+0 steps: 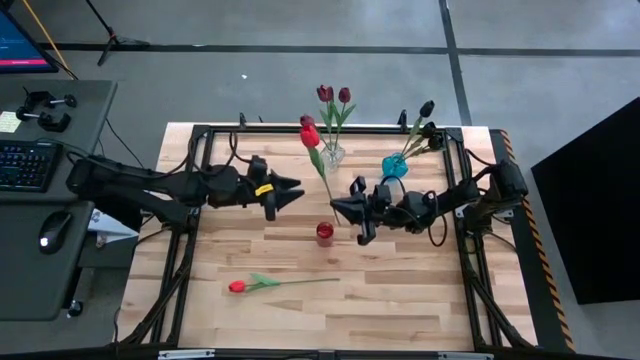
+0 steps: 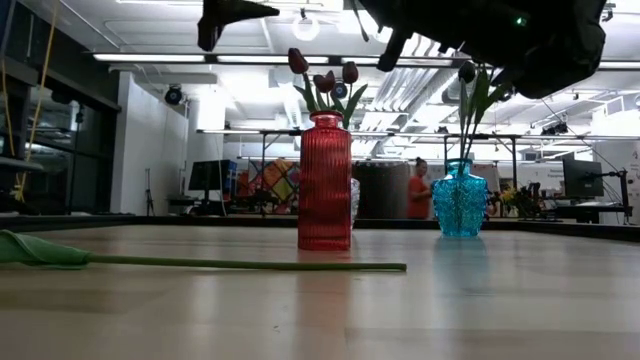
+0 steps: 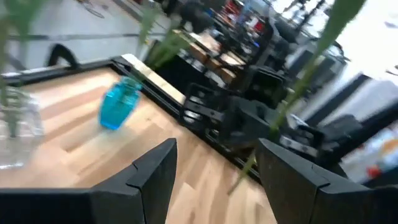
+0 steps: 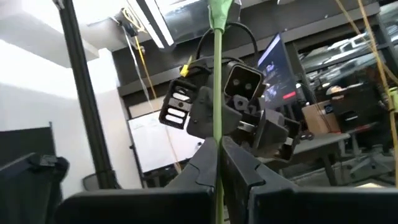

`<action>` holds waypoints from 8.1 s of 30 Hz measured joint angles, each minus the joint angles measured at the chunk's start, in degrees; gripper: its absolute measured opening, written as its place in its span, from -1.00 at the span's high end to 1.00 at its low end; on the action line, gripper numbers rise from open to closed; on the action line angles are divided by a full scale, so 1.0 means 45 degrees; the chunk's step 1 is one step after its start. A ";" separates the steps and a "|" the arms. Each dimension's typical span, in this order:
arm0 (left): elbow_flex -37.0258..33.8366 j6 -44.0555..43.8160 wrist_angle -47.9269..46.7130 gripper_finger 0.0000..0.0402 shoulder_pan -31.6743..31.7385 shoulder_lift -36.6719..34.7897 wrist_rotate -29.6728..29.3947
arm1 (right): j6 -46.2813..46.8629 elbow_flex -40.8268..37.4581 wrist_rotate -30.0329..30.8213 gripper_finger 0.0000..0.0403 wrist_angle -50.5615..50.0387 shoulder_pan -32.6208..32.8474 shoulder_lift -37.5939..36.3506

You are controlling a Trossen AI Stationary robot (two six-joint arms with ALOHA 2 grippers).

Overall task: Sort flowers into vase by color
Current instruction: Put the top red flower into the red vase

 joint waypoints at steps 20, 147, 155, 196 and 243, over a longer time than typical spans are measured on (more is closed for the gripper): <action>-0.3426 -0.1086 0.3196 -0.03 -0.1646 -0.1316 0.0363 | -0.0541 -0.1095 0.4775 1.00 -0.0504 0.2981 -0.0005; -0.2127 0.3487 0.4857 -0.03 -0.3331 0.0904 -0.3981 | -0.0235 -0.0520 0.3534 0.12 -0.0177 0.0962 0.3086; -0.2127 0.3482 0.4791 -0.03 -0.3331 0.0904 -0.3986 | -0.1133 -0.0520 0.4499 -0.10 -0.3685 0.1321 0.1248; -0.2123 0.5810 0.2565 -0.03 -0.4423 -0.3970 -0.4326 | 0.0308 0.8602 -0.0369 0.24 -2.2242 -0.1651 -0.0753; -0.2123 0.6572 0.2035 -0.03 -0.4210 -0.3973 -0.4858 | 0.3635 0.4376 0.9418 0.98 -1.8517 0.2237 -0.2671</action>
